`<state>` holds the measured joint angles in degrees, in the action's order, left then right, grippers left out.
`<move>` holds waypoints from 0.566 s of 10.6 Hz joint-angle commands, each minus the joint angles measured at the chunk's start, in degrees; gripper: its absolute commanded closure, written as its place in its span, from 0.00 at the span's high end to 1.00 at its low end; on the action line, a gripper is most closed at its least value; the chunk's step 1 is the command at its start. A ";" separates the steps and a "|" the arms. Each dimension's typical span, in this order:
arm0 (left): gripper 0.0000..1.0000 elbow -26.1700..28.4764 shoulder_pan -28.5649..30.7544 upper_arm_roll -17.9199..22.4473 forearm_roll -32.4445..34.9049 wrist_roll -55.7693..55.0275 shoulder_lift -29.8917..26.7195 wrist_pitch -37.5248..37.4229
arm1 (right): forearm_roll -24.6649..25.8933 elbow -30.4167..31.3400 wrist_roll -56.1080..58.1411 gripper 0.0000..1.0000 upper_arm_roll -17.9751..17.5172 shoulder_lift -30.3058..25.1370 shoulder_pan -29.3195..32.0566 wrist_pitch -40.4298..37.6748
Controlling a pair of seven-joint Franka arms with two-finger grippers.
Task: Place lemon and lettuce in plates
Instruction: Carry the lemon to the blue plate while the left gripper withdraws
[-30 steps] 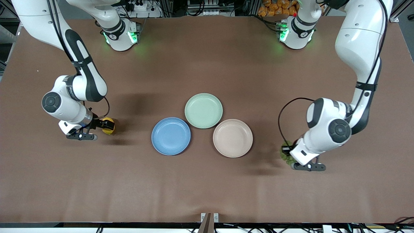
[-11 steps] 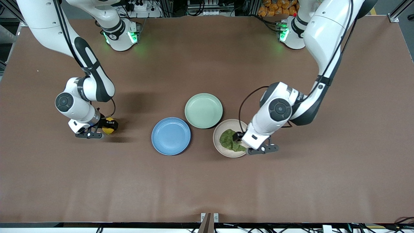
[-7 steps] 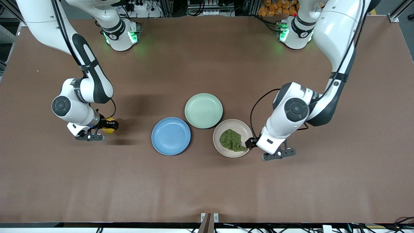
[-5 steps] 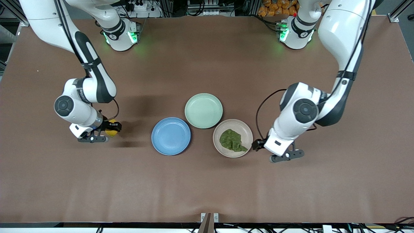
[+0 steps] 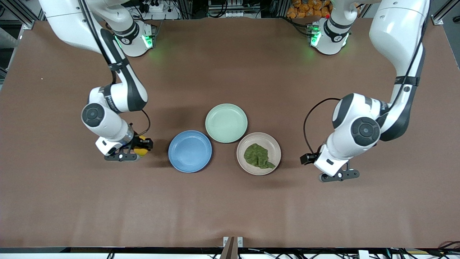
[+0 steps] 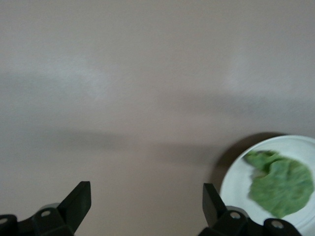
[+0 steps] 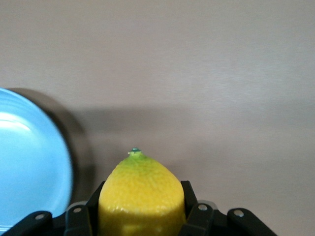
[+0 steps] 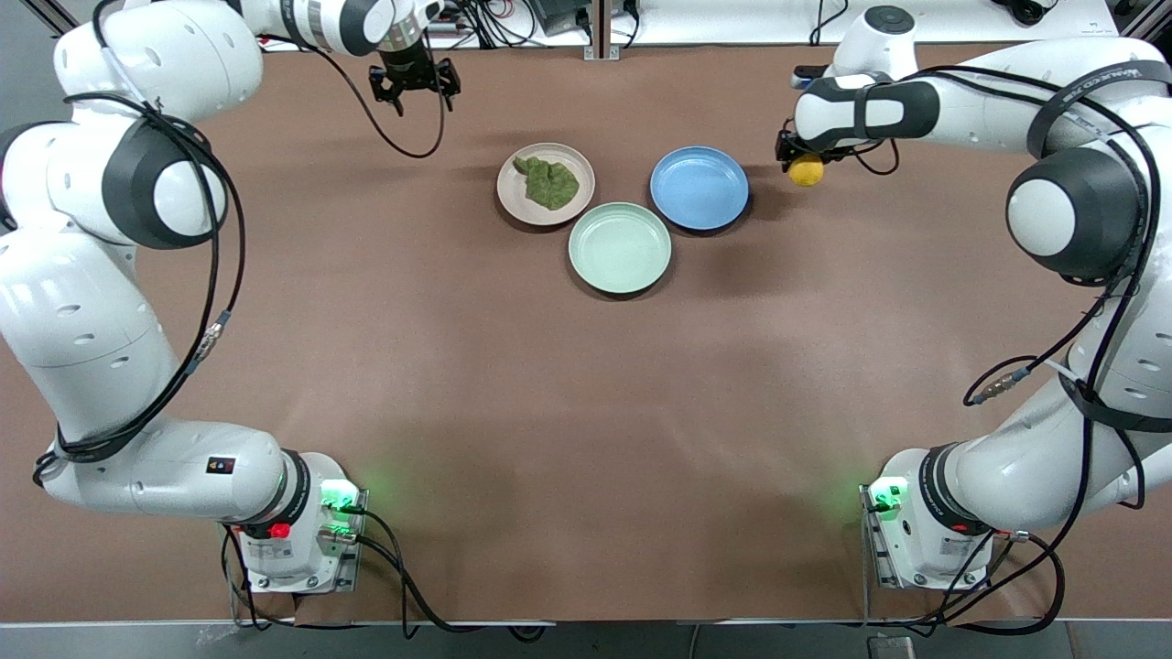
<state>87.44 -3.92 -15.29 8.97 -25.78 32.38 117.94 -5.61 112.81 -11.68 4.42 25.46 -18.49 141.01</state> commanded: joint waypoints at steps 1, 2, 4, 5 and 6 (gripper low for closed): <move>1.00 10.08 0.93 2.44 0.62 4.40 -8.36 -0.51 | -1.25 -6.00 -7.01 0.30 0.33 4.59 -4.08 -0.65; 1.00 14.03 0.93 3.42 0.35 6.16 -11.25 -0.34 | -1.25 -7.76 -9.82 0.30 0.33 6.26 -5.31 -0.65; 1.00 20.02 0.67 5.88 -2.62 8.71 -16.09 -0.25 | -1.25 -9.96 -12.83 0.30 0.42 8.46 -7.33 -0.21; 1.00 22.92 0.40 6.76 -3.25 9.86 -18.47 -0.25 | -1.25 -10.84 -14.32 0.30 0.33 9.34 -8.04 -0.12; 1.00 25.65 0.49 7.03 -3.34 10.39 -20.93 -0.25 | -1.25 -11.90 -16.07 0.30 0.33 10.39 -9.18 0.06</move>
<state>106.04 -2.97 -9.42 7.20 -17.37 17.79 117.03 -5.77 104.15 -25.21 4.36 33.45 -26.26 141.21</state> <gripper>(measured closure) 0.000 0.379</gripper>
